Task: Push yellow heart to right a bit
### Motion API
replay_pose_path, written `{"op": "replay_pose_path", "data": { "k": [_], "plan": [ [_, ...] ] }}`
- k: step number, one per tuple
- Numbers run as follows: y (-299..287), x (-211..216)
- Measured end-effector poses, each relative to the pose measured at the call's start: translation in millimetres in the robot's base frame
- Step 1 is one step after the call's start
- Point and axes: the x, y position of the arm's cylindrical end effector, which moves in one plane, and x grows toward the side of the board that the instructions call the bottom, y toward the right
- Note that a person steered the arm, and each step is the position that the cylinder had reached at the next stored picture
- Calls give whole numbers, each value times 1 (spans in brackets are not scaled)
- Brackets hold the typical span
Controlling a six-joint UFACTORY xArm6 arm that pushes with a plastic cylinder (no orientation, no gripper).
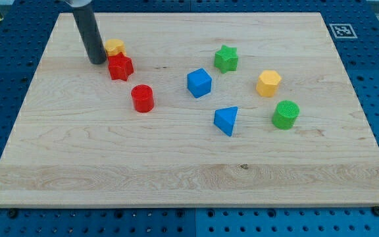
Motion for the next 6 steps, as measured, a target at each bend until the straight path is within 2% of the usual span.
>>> {"op": "replay_pose_path", "data": {
  "k": [1,2,5,6],
  "plan": [
    [-11,-19],
    [-9,-10],
    [70,-8],
    [78,-8]
  ]
}}
